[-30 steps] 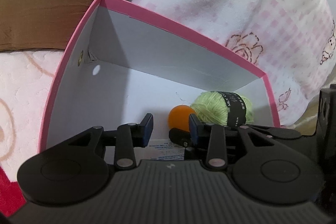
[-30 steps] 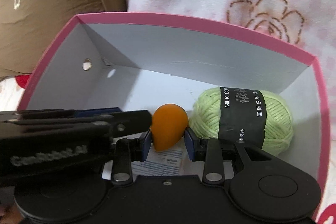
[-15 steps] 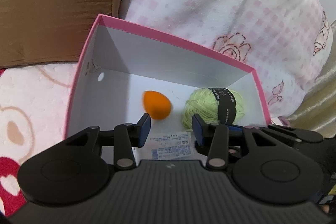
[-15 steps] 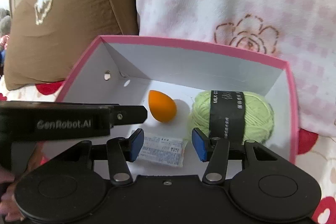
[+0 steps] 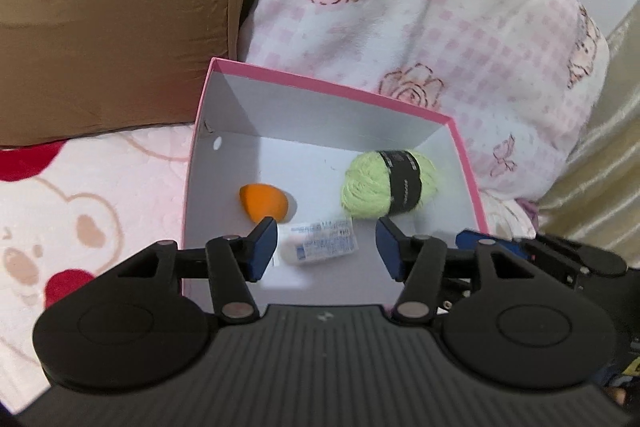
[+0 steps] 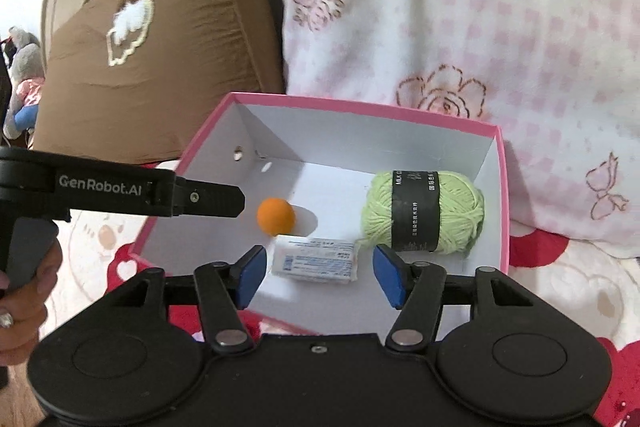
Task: Organize objects
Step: 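Withdraw the left gripper from the pink box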
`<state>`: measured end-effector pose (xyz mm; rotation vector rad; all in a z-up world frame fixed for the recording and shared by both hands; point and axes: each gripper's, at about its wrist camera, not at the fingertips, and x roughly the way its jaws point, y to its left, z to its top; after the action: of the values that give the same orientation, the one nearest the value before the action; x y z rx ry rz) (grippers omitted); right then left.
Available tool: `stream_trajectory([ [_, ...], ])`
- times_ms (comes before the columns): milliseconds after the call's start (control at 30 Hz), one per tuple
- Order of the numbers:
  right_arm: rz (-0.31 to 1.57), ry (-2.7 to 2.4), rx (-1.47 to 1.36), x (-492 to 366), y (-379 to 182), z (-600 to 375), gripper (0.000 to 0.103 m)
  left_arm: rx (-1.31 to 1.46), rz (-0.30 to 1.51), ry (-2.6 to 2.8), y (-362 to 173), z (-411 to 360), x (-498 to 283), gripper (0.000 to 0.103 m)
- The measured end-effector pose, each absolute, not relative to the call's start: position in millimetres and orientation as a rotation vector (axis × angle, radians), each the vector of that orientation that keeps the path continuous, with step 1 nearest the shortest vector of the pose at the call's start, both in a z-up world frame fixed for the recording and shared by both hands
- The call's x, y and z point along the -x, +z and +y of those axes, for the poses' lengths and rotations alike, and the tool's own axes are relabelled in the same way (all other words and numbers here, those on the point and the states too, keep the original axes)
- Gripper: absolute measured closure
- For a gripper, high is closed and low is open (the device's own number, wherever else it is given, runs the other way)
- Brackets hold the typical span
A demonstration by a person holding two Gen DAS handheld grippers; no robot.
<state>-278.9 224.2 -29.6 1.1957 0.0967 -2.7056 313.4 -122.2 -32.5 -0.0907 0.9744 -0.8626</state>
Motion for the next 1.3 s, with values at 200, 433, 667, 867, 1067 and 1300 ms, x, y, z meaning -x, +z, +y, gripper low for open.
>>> stream_trajectory([
  [200,0.195,-2.716,-1.167,261,-14,206,0.025,0.062,0.991,-0.851,-8,-103,-298,0.043],
  [433,0.216,-2.747,-1.137,238,12,201,0.013,0.035,0.956,-0.854,25,-80,-281,0.038],
  [667,0.169,-2.783,-1.124,206,26,198,0.012,0.027,0.983,-0.879,45,-55,-255,0.027],
  [867,0.106,-2.715,-1.114,176,39,203,0.009,-0.032,0.960,-0.886,56,-42,-231,0.017],
  [1067,0.130,-2.648,-1.156,145,47,203,0.005,-0.051,0.961,-0.904,60,-29,-212,0.008],
  [1300,0.133,-2.544,-1.186,115,48,201,0.004,-0.116,0.984,-0.916,57,-17,-193,0.002],
])
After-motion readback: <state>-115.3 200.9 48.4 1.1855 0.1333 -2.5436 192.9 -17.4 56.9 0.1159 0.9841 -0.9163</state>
